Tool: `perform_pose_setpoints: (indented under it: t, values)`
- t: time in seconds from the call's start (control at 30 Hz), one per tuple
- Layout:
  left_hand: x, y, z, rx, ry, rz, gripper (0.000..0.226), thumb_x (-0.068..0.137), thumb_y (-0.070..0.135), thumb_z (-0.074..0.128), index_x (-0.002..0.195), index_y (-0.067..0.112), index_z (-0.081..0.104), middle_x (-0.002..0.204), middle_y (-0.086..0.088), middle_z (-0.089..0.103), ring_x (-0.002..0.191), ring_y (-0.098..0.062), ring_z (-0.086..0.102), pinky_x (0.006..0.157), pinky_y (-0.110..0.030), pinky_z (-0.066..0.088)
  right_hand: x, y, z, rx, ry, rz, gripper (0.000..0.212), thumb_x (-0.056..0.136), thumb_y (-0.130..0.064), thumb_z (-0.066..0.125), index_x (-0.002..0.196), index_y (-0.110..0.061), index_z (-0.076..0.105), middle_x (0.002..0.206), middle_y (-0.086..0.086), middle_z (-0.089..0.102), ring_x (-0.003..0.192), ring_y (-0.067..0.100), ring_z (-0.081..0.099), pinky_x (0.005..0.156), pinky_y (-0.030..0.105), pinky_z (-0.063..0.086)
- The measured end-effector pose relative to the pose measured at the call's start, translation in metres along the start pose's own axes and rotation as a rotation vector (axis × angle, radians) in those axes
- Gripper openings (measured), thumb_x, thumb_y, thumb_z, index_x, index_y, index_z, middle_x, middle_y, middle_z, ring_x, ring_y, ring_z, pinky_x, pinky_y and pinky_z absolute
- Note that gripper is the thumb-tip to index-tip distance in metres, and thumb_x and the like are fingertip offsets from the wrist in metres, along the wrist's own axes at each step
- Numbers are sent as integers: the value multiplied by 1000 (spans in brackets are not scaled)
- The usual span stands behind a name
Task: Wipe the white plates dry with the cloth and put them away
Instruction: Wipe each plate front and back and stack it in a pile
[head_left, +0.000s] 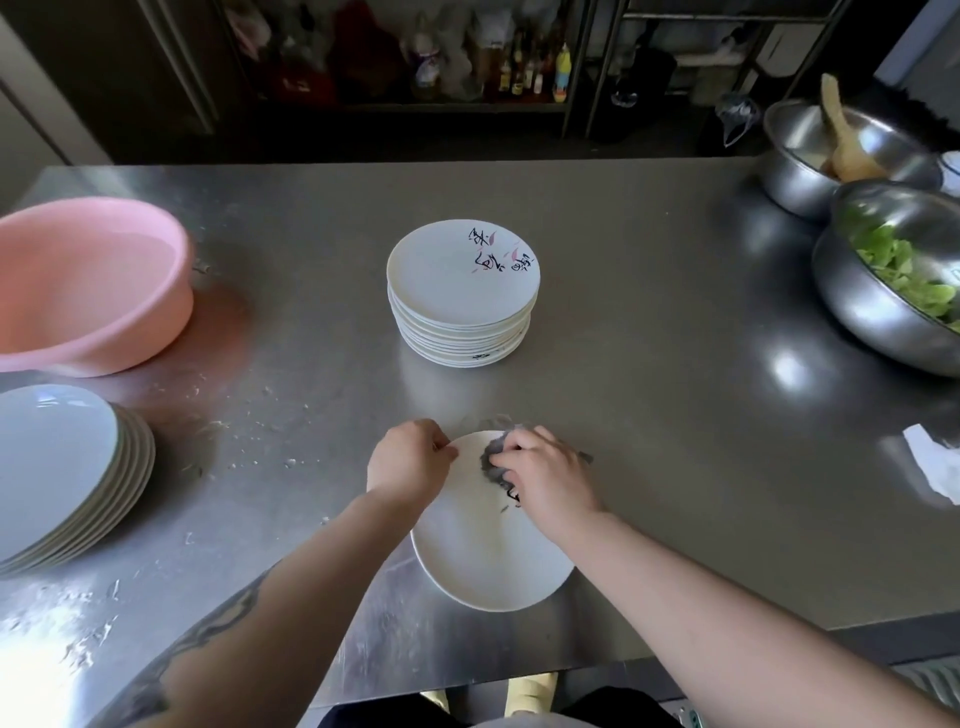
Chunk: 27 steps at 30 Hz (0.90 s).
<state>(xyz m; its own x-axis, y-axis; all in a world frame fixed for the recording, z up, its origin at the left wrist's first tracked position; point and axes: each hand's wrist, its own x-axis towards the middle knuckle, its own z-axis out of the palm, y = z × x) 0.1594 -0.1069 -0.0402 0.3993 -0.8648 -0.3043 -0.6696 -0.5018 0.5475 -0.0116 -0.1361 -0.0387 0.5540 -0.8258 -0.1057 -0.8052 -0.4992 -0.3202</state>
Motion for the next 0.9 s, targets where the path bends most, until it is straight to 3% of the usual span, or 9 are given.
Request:
perform_pose_setpoints:
  t: [0.13, 0.3, 0.4, 0.5, 0.67, 0.8, 0.9]
  values:
    - [-2, -14, -6, -49, 99, -90, 8, 84, 23, 66, 78, 20, 64, 77, 0, 62, 78, -27, 60, 62, -27, 40, 1, 12, -7, -37, -5, 45, 18, 91, -22, 53, 105, -23, 65, 113, -10, 55, 108, 12, 48, 72, 26, 40]
    - [-1, -25, -11, -133, 182, -168, 7, 83, 18, 66, 76, 18, 65, 70, 1, 60, 74, -26, 57, 62, -26, 38, -14, 19, -17, -37, -32, -35, 21, 86, -15, 56, 94, -27, 72, 104, -14, 62, 103, 10, 46, 63, 23, 22]
    - [-4, -25, -10, -155, 202, -193, 4, 82, 16, 67, 78, 15, 69, 65, 5, 56, 70, -24, 54, 62, -25, 37, -27, 12, -15, 12, -96, -29, 23, 84, -16, 55, 94, -28, 72, 104, -12, 63, 102, 12, 47, 67, 24, 32]
    - [-8, -25, -10, -162, 218, -214, 10, 81, 15, 67, 72, 19, 65, 63, 5, 55, 70, -24, 53, 62, -25, 36, -44, -3, -8, 111, -194, -30, 25, 84, -19, 54, 97, -31, 71, 107, -9, 62, 103, 16, 49, 83, 29, 45]
    - [-20, -28, -10, -211, 227, -223, 12, 82, 16, 65, 71, 21, 63, 64, 7, 58, 74, -25, 59, 61, -26, 38, -53, -22, -1, 188, -235, -85, 24, 88, -22, 54, 103, -30, 70, 111, -7, 62, 105, 19, 51, 87, 26, 41]
    - [-37, -38, -12, -207, 206, -109, 4, 84, 16, 67, 88, 17, 66, 78, 6, 64, 81, -24, 63, 64, -27, 42, -53, -10, -13, 406, -175, 17, 26, 84, -14, 62, 102, -29, 75, 104, -10, 66, 98, 9, 60, 83, 13, 41]
    - [-63, -45, -13, -148, 303, 210, 17, 81, 14, 74, 97, 18, 69, 98, 8, 64, 87, -15, 61, 73, -26, 45, -55, 5, -21, 513, 19, 128, 26, 83, -10, 67, 99, -28, 76, 95, -17, 65, 90, 1, 61, 76, 4, 38]
